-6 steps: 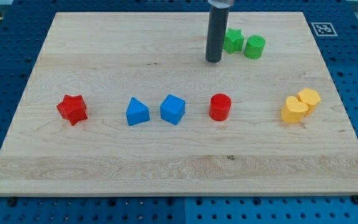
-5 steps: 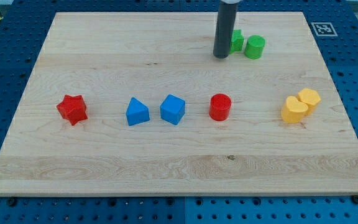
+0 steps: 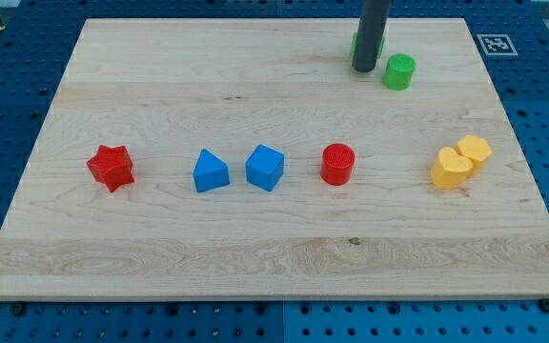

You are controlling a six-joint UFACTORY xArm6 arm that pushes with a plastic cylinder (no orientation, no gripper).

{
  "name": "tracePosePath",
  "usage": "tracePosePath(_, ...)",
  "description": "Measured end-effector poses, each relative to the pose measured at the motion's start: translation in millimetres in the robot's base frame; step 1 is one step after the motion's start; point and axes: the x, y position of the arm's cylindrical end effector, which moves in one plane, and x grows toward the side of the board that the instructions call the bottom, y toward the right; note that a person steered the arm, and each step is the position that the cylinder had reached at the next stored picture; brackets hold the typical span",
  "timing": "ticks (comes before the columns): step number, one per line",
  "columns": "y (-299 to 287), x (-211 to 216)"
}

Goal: Nudge the green circle and green star

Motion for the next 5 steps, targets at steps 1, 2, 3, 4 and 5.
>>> tracePosePath(1, -2, -8)
tracePosePath(2, -24, -11)
tracePosePath(3, -44, -27)
tracePosePath(4, -49, -41)
tracePosePath(5, -41, -42)
